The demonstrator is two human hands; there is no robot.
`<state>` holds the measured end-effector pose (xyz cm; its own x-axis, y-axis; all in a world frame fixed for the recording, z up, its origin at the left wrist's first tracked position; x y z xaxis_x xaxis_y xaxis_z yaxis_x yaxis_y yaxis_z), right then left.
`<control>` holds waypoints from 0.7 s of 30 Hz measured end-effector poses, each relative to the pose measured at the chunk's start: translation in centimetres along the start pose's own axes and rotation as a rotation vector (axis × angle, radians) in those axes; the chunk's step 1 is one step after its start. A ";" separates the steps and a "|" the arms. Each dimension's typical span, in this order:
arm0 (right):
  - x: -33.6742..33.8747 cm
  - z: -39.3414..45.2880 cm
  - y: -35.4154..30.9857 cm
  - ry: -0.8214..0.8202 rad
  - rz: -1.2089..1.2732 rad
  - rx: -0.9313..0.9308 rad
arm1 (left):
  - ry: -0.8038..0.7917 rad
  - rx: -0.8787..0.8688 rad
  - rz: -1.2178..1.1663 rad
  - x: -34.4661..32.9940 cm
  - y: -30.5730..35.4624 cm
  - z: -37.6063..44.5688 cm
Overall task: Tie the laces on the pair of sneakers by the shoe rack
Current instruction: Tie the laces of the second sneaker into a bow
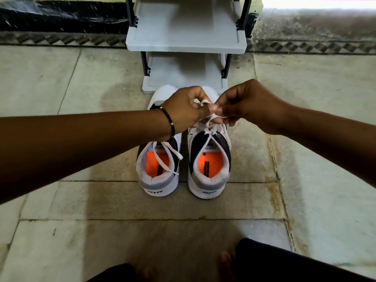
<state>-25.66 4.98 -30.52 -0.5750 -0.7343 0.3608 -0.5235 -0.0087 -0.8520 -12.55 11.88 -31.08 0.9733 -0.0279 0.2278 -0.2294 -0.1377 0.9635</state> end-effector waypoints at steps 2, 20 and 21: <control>-0.1 0.0 0.0 -0.022 -0.015 0.004 | -0.007 -0.006 -0.056 -0.1 0.0 -0.2; -0.2 -0.4 0.1 -0.093 -0.140 0.129 | 0.005 0.144 -0.187 0.1 -1.3 0.1; -0.2 -0.4 0.1 -0.100 -0.186 0.131 | 0.009 0.137 -0.155 0.1 -1.3 0.0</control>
<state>-25.85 5.38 -30.51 -0.4079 -0.7755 0.4819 -0.5244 -0.2331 -0.8190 -12.16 12.05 -32.35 0.9967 0.0125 0.0796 -0.0732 -0.2728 0.9593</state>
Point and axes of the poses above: each hand's wrist, its own z-axis towards the middle knuckle, its own x-axis out of the back of the hand, y = z × x, the point moved 3 cm from there along z, towards the middle knuckle, and after that the axes turned 7 degrees about -x, right-handed, at the moved point
